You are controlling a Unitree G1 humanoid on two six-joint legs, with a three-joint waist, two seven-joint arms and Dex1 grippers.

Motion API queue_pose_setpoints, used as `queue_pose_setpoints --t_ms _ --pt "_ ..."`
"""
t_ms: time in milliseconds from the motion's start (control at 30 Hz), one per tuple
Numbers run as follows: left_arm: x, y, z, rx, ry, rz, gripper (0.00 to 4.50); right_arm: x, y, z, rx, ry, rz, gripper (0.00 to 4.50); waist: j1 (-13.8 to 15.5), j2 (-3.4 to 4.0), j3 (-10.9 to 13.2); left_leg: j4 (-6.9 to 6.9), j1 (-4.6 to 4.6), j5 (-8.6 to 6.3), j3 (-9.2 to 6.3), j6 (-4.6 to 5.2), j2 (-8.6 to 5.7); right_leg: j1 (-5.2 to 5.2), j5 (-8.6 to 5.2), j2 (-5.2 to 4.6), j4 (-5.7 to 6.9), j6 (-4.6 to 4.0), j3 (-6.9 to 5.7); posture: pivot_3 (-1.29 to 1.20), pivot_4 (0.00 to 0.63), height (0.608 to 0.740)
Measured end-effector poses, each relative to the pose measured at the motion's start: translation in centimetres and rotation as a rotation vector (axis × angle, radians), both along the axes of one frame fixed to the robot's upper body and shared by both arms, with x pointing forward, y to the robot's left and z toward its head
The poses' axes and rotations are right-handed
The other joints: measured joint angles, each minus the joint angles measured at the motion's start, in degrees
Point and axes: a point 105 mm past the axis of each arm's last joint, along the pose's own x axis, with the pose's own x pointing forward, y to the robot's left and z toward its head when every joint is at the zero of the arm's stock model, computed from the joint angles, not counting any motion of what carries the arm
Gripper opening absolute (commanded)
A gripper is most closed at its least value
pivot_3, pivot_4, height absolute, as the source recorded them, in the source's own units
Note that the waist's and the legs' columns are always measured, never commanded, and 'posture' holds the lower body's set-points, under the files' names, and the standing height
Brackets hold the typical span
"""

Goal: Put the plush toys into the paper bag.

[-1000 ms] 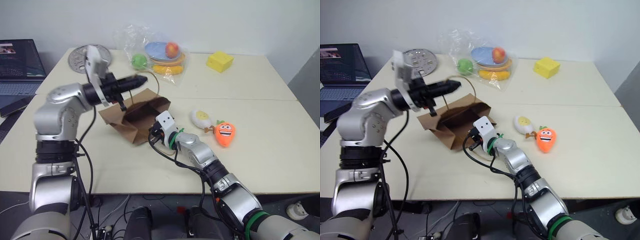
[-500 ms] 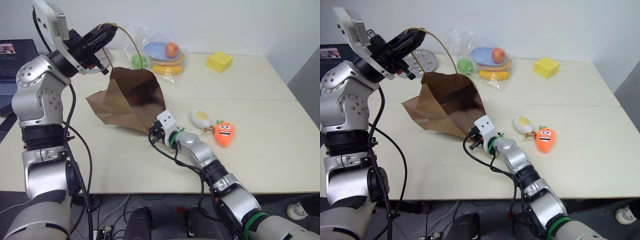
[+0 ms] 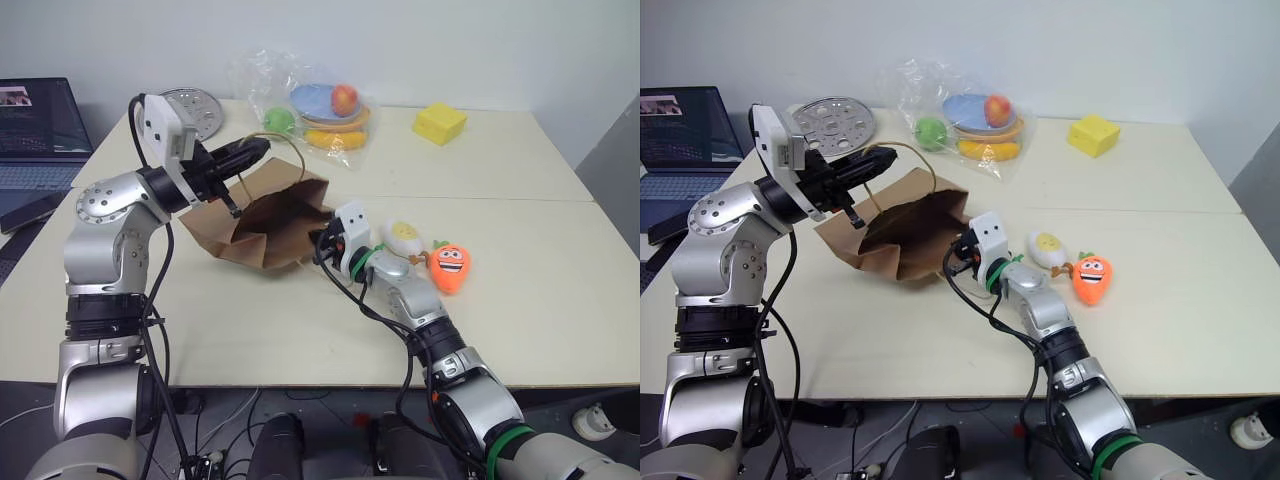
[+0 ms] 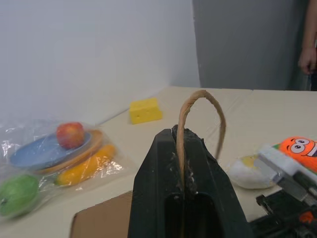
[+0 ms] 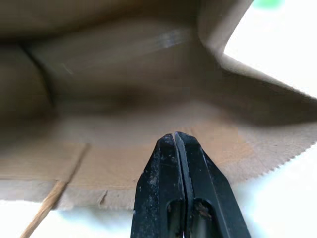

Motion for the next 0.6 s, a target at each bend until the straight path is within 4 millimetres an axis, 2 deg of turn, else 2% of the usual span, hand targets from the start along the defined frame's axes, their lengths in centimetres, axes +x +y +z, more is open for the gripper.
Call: queue_pose_setpoints --t_ms 100,167,267,333,433,533,600 --pt "0.0 -0.2 -0.3 0.009 0.010 -0.005 0.00 -1.1 -0.4 1.9 0.088 -0.062 0.033 0.02 0.0 0.00 0.0 -0.03 -0.01 0.00 -0.02 0.00 0.01 -0.01 0.00 0.01 0.00 0.00 -0.01 0.00 0.150 0.740" --pt "0.0 -0.3 -0.9 0.020 0.030 -0.018 0.00 -2.3 -1.1 4.3 0.170 -0.114 0.055 0.02 0.1 0.00 0.0 -0.03 -0.03 -0.01 -0.01 -0.01 0.00 -0.01 -0.01 0.01 -0.01 0.01 0.00 0.00 0.150 0.740" --pt "0.0 -0.6 -1.2 0.020 0.039 -0.025 0.00 -3.7 -2.5 7.0 0.161 -0.224 0.070 0.02 0.1 -0.01 0.0 -0.01 -0.02 -0.01 -0.02 -0.01 -0.01 0.02 -0.02 -0.01 -0.03 -0.02 -0.01 0.00 0.150 0.740" --pt "0.0 -0.7 -1.1 0.020 0.037 -0.028 0.00 -4.6 -4.0 7.6 0.157 -0.237 0.056 0.02 0.3 -0.02 0.0 0.01 -0.02 -0.01 -0.02 -0.01 -0.01 0.03 -0.11 -0.03 -0.04 -0.17 -0.02 0.00 0.150 0.740" --pt "0.0 -1.0 -1.1 0.023 0.041 -0.038 0.00 -4.6 -7.1 7.9 0.146 -0.227 -0.045 0.62 0.2 -0.03 0.0 0.02 -0.02 0.00 0.01 -0.01 -0.01 0.01 -0.26 -0.05 -0.04 -0.44 -0.01 0.00 0.150 0.740" --pt "0.0 -1.1 -1.2 0.024 0.051 -0.045 0.00 -4.9 -10.8 8.1 0.107 -0.242 -0.195 1.69 0.3 -0.03 0.0 0.01 0.00 0.00 0.00 -0.01 -0.01 0.02 -0.28 -0.06 -0.04 -0.47 -0.01 0.00 0.150 0.740" --pt "0.1 -1.1 -1.1 0.025 0.052 -0.044 0.00 -5.3 -13.4 7.3 0.058 -0.224 -0.314 2.37 0.3 -0.03 0.0 -0.02 -0.01 0.00 0.02 -0.01 -0.02 0.00 -0.28 -0.06 -0.06 -0.46 -0.01 0.00 0.150 0.740"
